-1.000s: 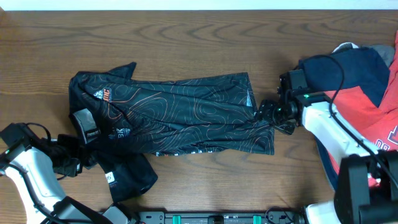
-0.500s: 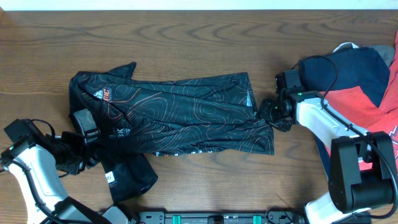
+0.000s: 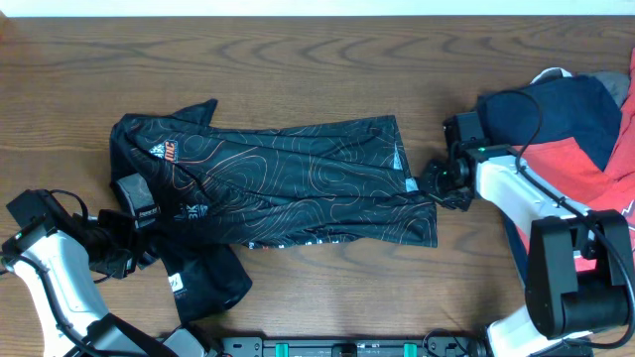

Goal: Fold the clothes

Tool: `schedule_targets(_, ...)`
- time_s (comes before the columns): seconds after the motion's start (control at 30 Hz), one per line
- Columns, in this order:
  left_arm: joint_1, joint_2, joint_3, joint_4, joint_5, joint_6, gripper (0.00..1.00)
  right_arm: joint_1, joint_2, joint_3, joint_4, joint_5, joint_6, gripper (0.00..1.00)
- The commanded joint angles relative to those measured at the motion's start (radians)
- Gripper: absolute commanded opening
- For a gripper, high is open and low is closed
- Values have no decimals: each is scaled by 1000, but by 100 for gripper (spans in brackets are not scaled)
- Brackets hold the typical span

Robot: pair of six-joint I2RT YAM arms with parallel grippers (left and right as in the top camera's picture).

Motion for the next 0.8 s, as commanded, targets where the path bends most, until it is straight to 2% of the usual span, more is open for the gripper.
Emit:
schedule_targets(0.0,-5,-4,8,-4,-5,14,6,-26,-8,3,-1,40,0,24)
schedule_targets(0.2,-5,-4,8,-3,-5,14,6,-27,-21,4,0,17,-29,25)
schedule_targets(0.33,-5,-4,8,-3,-5,14,6,-24,-21,3,-2,-12,-41,43)
schedule_targets(0.53,-5,-4,8,-3,-5,14,6,-7,-21,3,-1,-24,-41,43)
schedule_targets(0.63,-5,-4,8,-3,-5,14,6,3,-21,3,0,-24,-41,33)
schedule_targets(0.73,-5,-4,8,-3,-5,14,6,6,-21,3,-1,-24,-41,2)
schedule_targets(0.77,-5,-4,8,-3,-5,14,6,6,-21,3,0,-24,-42,1)
